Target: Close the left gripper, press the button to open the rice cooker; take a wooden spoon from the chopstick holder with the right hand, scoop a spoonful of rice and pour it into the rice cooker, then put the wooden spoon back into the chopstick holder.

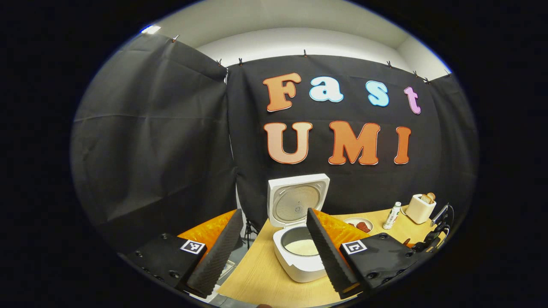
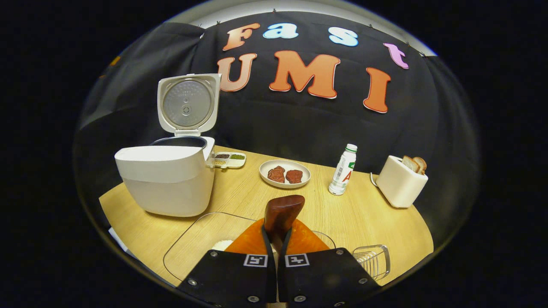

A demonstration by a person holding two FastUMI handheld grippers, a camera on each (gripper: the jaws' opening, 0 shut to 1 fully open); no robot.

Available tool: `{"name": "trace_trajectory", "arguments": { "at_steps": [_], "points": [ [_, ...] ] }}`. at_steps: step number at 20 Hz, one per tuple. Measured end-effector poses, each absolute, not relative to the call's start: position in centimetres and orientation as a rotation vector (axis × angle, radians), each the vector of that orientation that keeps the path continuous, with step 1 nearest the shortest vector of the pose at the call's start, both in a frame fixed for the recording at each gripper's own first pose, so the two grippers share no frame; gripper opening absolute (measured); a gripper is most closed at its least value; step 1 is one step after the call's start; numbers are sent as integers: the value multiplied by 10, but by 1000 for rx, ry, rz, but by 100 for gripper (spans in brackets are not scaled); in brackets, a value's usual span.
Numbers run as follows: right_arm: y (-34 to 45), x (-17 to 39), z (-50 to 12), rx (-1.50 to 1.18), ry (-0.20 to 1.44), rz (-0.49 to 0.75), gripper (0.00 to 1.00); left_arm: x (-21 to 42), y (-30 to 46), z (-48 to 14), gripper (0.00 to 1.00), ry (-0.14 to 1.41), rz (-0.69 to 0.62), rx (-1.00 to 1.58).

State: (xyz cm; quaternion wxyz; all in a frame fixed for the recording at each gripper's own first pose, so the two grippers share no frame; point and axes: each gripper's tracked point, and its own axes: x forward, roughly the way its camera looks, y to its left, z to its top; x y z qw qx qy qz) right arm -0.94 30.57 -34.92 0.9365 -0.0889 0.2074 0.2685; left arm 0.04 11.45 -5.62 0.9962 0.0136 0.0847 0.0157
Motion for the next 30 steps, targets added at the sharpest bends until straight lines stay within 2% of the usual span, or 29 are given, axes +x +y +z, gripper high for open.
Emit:
{"name": "trace_trajectory", "arguments": {
  "at_steps": [12, 15, 20, 30],
  "points": [
    [335, -41, -355, 301, 628, 582, 1, 1, 105, -62, 100, 181, 19, 21],
    [328, -33, -362, 418, 689, 523, 1, 4, 102, -59, 100, 177, 18, 22],
    [297, -25, -389, 757, 847, 340, 1, 10, 89, -61, 100, 175, -1, 10],
    [273, -32, -390, 994, 890, 273, 0, 16, 68, -58, 100, 168, -35, 7]
  ]
}}
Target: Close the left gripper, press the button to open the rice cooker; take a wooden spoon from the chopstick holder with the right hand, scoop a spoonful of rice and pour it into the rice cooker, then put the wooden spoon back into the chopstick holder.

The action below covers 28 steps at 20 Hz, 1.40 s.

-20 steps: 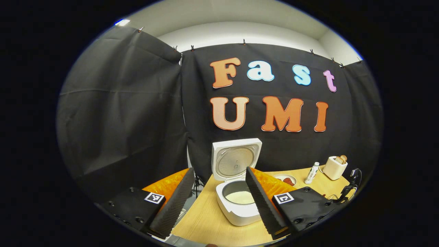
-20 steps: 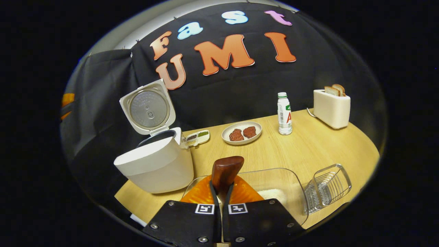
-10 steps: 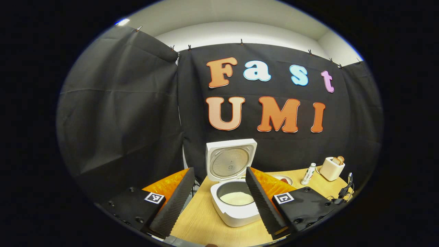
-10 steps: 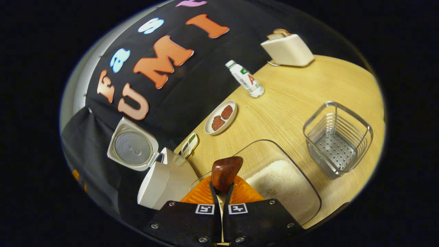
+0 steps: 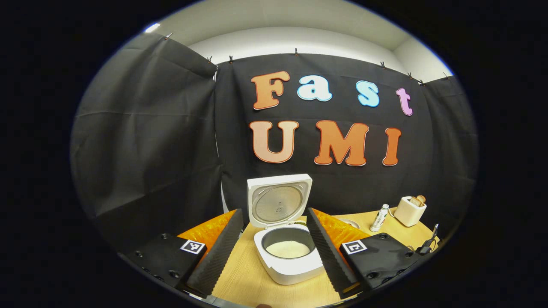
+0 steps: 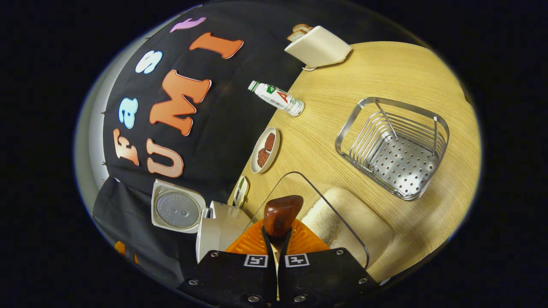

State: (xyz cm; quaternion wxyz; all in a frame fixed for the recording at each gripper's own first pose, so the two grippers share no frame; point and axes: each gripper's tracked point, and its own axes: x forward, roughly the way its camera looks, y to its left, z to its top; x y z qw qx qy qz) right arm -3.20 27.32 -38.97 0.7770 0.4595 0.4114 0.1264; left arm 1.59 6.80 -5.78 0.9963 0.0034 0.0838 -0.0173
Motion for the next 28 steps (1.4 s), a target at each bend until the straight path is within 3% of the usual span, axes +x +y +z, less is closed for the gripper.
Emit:
{"name": "trace_trajectory", "arguments": {
  "at_steps": [14, 28],
  "points": [
    [250, 3, -317, 1173, 796, 176, 1, 12, 76, -50, 100, 135, -25, -2],
    [328, 50, -193, 1175, 726, 290, 0, 20, 92, -64, 100, 161, -59, -53]
  ]
}}
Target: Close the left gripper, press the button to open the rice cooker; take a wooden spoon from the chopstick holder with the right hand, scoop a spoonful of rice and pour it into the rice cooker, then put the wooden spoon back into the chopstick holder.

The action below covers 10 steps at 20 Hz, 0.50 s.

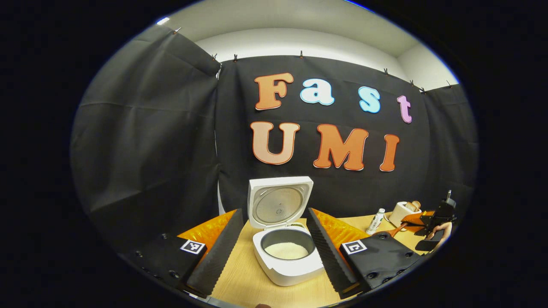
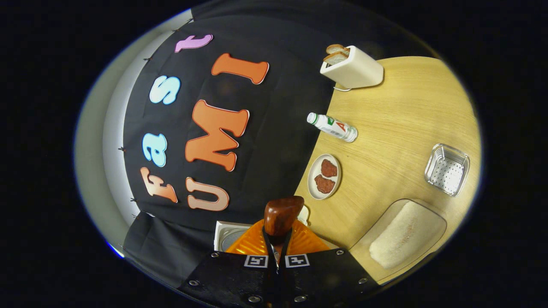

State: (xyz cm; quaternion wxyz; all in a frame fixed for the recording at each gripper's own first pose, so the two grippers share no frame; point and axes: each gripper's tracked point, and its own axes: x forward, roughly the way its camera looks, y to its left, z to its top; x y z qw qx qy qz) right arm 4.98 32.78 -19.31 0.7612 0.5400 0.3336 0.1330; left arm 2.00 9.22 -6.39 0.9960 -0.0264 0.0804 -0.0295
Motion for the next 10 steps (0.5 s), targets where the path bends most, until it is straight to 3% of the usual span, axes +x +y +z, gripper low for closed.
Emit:
{"name": "trace_trajectory", "arguments": {
  "at_steps": [10],
  "points": [
    [426, 81, -167, 1150, 752, 356, 1, 33, 121, -76, 100, 183, -22, -66]
  ]
}}
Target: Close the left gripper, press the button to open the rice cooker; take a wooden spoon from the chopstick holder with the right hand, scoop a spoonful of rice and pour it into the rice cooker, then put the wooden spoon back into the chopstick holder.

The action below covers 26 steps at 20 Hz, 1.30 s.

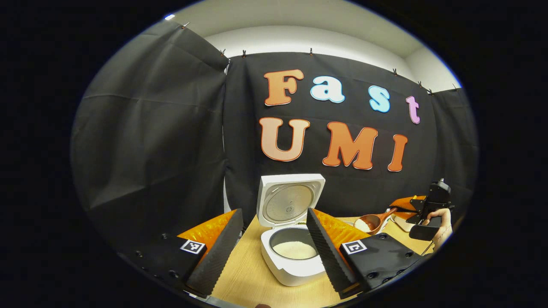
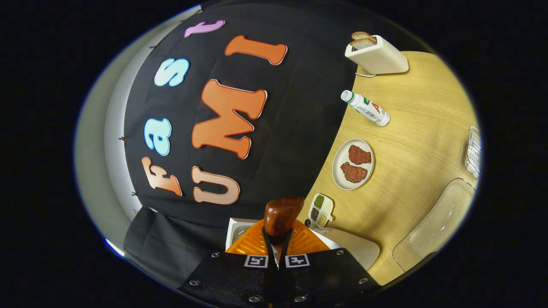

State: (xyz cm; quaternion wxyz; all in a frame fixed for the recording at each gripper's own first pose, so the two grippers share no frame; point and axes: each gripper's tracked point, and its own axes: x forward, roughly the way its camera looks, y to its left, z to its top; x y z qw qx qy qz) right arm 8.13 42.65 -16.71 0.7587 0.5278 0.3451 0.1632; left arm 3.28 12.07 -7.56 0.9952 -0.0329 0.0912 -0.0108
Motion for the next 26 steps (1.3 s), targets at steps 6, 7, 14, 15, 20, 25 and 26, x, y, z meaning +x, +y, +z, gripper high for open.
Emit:
{"name": "trace_trajectory", "arguments": {
  "at_steps": [6, 7, 14, 15, 20, 25, 26],
  "points": [
    [475, 99, -162, 1079, 742, 388, 1, 38, 121, -73, 100, 185, -19, -58],
    [482, 102, -162, 1054, 735, 392, 0, 37, 122, -71, 100, 184, -18, -59],
    [523, 105, -154, 915, 696, 441, 0, 40, 125, -76, 100, 192, -13, -69],
    [528, 106, -152, 897, 687, 448, 0, 40, 125, -78, 100, 192, -13, -71],
    [541, 107, -147, 809, 644, 464, 0, 43, 133, -84, 100, 207, -8, -93],
    [551, 105, -142, 720, 592, 487, 0, 44, 140, -90, 100, 212, 4, -101],
    [554, 105, -140, 702, 581, 493, 0, 47, 139, -92, 100, 213, 6, -104]
  ]
}}
